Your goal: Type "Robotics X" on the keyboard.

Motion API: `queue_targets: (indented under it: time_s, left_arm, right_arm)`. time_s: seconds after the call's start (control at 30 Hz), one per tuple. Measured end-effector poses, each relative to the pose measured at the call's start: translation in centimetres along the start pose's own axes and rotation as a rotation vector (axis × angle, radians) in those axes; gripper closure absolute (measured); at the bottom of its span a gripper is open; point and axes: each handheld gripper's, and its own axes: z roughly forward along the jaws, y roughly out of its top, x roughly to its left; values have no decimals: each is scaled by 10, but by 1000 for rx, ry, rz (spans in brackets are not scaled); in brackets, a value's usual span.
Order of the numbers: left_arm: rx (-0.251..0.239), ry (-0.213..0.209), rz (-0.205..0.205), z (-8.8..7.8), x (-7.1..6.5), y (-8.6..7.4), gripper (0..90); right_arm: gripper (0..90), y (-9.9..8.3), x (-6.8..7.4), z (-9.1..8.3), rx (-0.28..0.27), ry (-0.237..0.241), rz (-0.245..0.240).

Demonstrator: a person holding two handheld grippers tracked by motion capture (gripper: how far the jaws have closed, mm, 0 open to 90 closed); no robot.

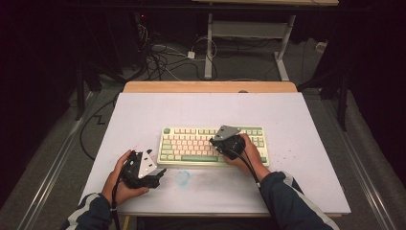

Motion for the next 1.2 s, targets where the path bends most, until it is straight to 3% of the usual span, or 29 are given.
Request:
queue_targets:
  time_s: [0.43,0.67,1.2]
  left_arm:
    - [26,0,15,2,-1,-3,187]
    - [19,3,13,3,-1,-3,192]
    - [17,6,17,3,-2,-3,196]
  right_arm:
    - [900,3,-3,7,28,-2,13]
    - [900,5,-2,10,62,23,7]
    - [826,3,-6,-9,-41,32,54]
